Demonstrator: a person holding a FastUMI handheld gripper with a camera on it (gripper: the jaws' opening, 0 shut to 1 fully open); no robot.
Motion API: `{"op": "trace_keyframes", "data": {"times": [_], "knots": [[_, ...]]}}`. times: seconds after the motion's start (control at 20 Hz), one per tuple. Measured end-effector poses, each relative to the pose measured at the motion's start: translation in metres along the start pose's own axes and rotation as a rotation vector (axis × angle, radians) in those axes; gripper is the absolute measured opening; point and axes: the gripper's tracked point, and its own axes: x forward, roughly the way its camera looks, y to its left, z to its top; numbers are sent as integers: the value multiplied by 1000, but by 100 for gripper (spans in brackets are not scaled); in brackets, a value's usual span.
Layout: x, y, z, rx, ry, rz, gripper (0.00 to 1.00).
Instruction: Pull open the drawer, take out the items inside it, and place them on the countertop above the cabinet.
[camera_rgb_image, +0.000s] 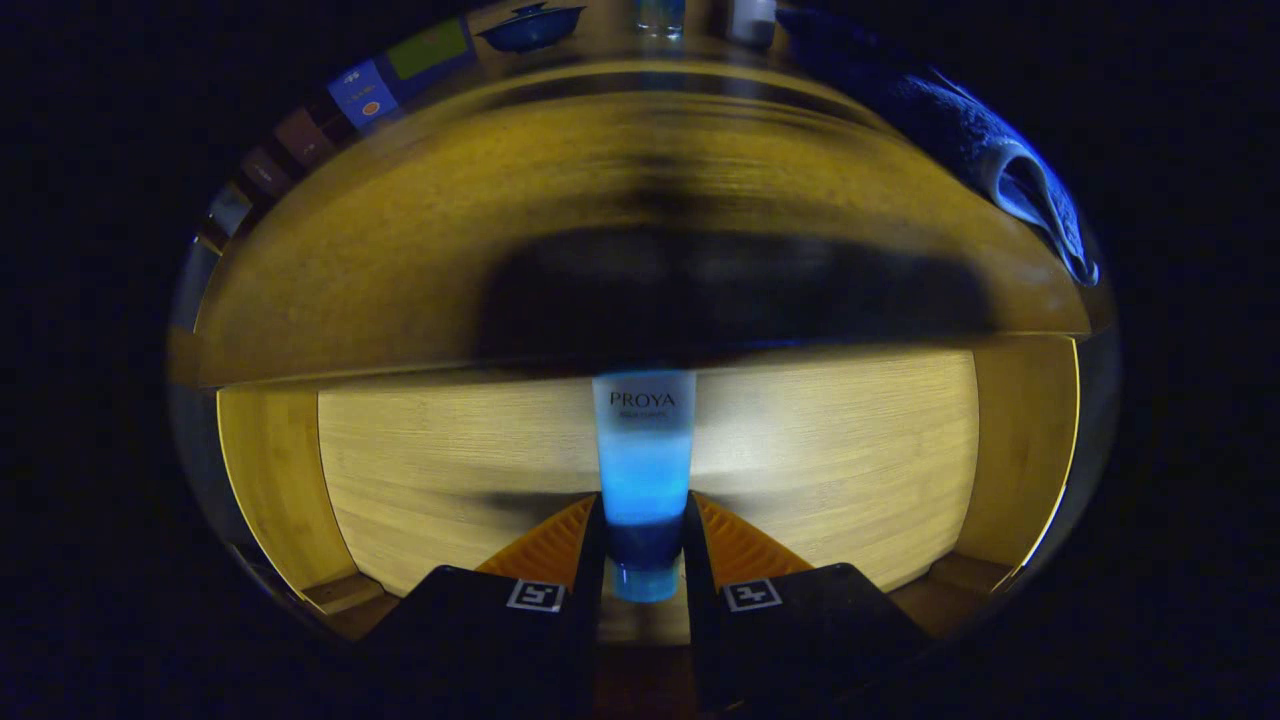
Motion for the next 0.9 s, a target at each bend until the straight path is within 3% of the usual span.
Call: {"op": "trace_keyframes", "data": {"times": [0.5, 0.75, 0.9], "knots": [[-71, -15, 26, -1, -202, 110, 43], [-130, -5, 85, -8, -386, 171, 42], [-141, -3, 139, -43, -463, 148, 42]]}}
